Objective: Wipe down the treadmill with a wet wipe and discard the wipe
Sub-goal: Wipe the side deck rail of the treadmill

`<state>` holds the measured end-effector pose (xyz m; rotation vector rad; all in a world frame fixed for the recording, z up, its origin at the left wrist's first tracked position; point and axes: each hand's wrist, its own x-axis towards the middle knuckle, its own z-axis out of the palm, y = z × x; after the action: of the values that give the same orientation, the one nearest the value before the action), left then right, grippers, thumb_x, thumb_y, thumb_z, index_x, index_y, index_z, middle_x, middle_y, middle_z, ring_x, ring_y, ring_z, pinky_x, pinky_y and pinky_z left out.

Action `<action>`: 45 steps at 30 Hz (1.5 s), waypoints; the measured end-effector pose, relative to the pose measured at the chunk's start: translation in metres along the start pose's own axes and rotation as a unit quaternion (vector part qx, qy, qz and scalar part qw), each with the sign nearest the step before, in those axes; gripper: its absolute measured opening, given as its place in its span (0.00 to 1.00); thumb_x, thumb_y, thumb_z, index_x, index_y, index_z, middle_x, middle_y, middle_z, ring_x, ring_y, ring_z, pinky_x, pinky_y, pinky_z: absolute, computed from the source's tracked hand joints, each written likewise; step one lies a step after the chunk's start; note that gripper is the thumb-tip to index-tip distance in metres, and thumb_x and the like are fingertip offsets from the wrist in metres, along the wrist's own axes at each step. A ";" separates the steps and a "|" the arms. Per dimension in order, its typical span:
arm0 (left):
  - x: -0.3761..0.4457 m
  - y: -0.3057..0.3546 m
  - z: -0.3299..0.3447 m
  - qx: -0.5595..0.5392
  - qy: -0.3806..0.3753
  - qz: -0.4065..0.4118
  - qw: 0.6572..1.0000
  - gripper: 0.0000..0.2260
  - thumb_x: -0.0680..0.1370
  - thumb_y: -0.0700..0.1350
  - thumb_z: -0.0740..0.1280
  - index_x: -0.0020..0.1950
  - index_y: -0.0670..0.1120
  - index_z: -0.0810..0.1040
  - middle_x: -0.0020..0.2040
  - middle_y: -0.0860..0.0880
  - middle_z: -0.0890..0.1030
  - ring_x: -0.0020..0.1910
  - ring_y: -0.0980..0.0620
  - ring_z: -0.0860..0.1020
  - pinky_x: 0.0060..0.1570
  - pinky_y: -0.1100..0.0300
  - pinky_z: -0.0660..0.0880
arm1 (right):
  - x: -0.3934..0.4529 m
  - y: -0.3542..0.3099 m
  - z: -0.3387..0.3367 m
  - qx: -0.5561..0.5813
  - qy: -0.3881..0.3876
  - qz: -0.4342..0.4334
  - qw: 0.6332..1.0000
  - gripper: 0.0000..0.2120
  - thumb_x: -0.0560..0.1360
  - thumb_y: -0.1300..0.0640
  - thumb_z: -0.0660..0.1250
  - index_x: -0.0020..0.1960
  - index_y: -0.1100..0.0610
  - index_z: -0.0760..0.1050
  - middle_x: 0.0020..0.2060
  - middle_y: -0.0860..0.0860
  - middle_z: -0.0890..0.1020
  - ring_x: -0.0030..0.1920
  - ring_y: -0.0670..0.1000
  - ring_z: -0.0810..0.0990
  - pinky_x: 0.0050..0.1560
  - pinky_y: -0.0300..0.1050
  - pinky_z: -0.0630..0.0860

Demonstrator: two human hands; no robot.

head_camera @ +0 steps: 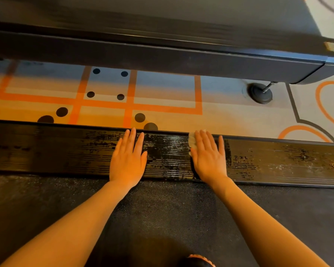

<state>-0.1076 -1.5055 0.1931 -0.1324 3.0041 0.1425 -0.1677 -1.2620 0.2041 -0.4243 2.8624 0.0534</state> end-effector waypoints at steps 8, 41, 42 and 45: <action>-0.002 -0.001 0.001 -0.015 0.011 0.006 1.000 0.27 0.82 0.55 0.49 0.80 0.44 0.55 0.80 0.42 0.51 0.79 0.44 0.49 0.76 0.50 0.48 | -0.052 -0.045 0.030 0.011 0.066 -0.033 0.997 0.30 0.83 0.44 0.43 0.81 0.57 0.48 0.79 0.57 0.51 0.79 0.59 0.49 0.75 0.59 0.38; -0.001 -0.001 0.003 -0.018 0.017 0.006 1.000 0.27 0.83 0.54 0.51 0.80 0.44 0.54 0.80 0.41 0.51 0.79 0.44 0.49 0.76 0.50 0.48 | -0.055 -0.012 0.034 -0.015 0.055 -0.194 0.979 0.28 0.84 0.44 0.45 0.81 0.52 0.46 0.80 0.51 0.47 0.80 0.53 0.44 0.74 0.61 0.46; 0.000 -0.001 0.003 -0.022 0.017 0.005 1.000 0.27 0.83 0.54 0.52 0.80 0.44 0.55 0.80 0.41 0.52 0.79 0.44 0.49 0.76 0.49 0.49 | -0.054 -0.005 0.034 -0.022 0.056 -0.202 0.977 0.28 0.84 0.44 0.45 0.81 0.52 0.46 0.80 0.51 0.48 0.80 0.53 0.45 0.75 0.61 0.47; 0.000 -0.001 0.004 -0.024 0.016 0.005 1.000 0.27 0.83 0.53 0.54 0.79 0.44 0.56 0.80 0.41 0.52 0.79 0.44 0.50 0.76 0.49 0.50 | -0.054 0.005 0.036 -0.032 0.063 -0.204 0.976 0.28 0.84 0.44 0.45 0.81 0.52 0.48 0.80 0.51 0.51 0.80 0.54 0.48 0.75 0.60 0.48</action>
<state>-0.1072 -1.5064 0.1891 -0.1258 3.0357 0.2166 -0.1108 -1.2395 0.1825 -1.0544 2.8362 0.0462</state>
